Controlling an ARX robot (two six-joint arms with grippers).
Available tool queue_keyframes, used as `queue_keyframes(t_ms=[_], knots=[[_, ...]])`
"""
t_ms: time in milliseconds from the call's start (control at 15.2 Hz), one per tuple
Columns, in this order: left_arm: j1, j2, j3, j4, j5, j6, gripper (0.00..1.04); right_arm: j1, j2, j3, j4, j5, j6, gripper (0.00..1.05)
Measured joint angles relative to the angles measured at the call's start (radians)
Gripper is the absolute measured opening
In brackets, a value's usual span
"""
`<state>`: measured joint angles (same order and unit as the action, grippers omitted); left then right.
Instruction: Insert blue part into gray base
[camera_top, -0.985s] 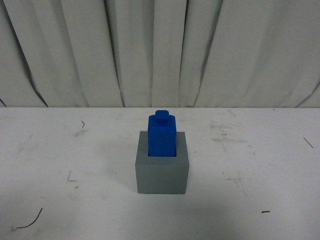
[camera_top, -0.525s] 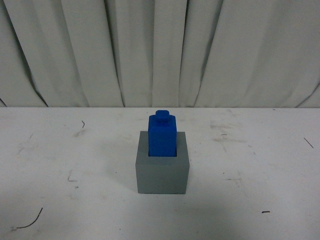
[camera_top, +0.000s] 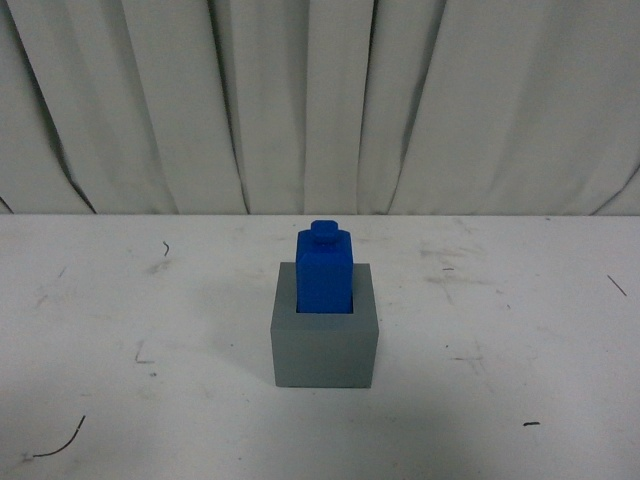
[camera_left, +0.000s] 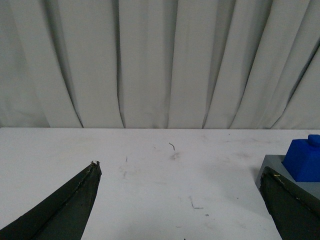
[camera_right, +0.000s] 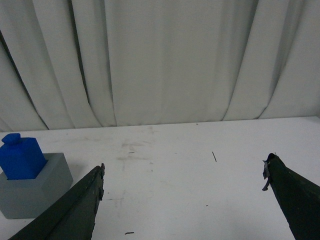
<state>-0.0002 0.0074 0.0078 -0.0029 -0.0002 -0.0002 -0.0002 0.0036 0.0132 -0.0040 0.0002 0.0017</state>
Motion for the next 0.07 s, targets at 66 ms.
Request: queue_keyframes(t_ms=[66], knots=[[0.000, 0.000, 0.000, 0.000, 0.000, 0.000, 0.98, 0.000, 0.000, 0.000, 0.000, 0.000, 0.000, 0.98]])
